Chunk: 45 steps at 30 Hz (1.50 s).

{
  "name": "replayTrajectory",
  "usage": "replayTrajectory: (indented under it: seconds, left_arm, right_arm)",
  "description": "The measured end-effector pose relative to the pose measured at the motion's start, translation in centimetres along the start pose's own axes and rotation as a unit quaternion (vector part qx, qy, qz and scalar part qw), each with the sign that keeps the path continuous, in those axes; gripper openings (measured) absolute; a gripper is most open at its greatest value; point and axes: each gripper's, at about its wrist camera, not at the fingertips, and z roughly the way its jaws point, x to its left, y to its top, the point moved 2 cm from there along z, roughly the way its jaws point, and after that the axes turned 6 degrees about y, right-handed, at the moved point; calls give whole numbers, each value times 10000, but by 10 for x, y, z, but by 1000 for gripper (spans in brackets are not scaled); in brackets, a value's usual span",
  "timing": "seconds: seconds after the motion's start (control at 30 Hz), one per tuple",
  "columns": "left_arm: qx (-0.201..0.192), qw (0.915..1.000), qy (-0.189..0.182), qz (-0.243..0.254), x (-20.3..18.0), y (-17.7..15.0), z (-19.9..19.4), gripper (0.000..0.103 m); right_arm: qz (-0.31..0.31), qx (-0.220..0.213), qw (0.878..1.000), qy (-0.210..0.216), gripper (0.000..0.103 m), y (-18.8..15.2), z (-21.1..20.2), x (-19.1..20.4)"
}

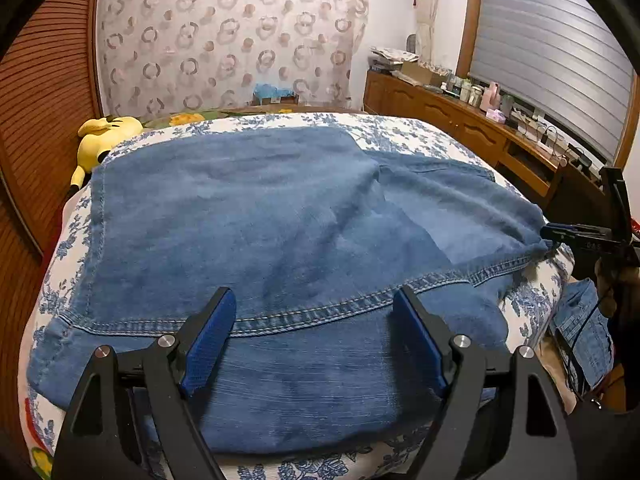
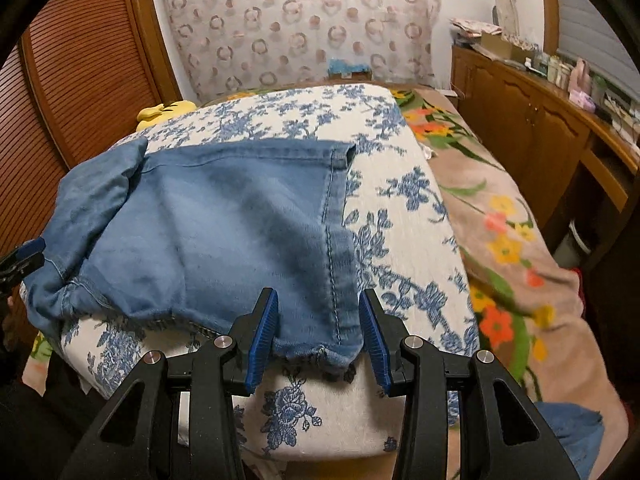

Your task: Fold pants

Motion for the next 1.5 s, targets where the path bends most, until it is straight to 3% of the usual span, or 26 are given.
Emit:
replayTrajectory:
  seconds: [0.27,0.43,0.47,0.5,0.53,0.67,0.83,1.0,1.27,1.5]
  left_arm:
    - [82,10000,37,-5,-6,-5,8,81]
    - [89,9999,99,18,-8,-6,11,81]
    - [87,9999,108,22,-8,-6,11,82]
    - [87,9999,116,23,-9,-6,12,82]
    - [87,9999,121,23,-9,-6,12,82]
    - [79,9999,116,30,-9,-6,12,82]
    - [86,9999,91,-11,-10,-5,9,82]
    - [6,9999,88,-64,-4,-2,-3,82]
    - [-219,9993,201,-227,15,1,-25,82]
    - [-341,9984,298,-330,32,2,-37,82]
  right_arm:
    - [-330,16,9991,-263,44,0,5,3]
    - [-413,-10,9989,-209,43,-2,7,2]
    - [-432,-10,9989,-171,39,-2,8,3]
    - [-461,-8,9988,-144,25,-2,8,3]
    - [-457,11,9989,-63,18,-2,8,3]
    - [-452,-153,9989,16,13,1,2,4]
    - [-375,-699,9965,268,11,29,-31,7]
    - [-873,-1165,9872,646,10,65,-55,47]
    - [-1914,-1556,9594,1366,10,105,-56,156]
    - [-2228,-1591,9475,1652,10,121,-40,189]
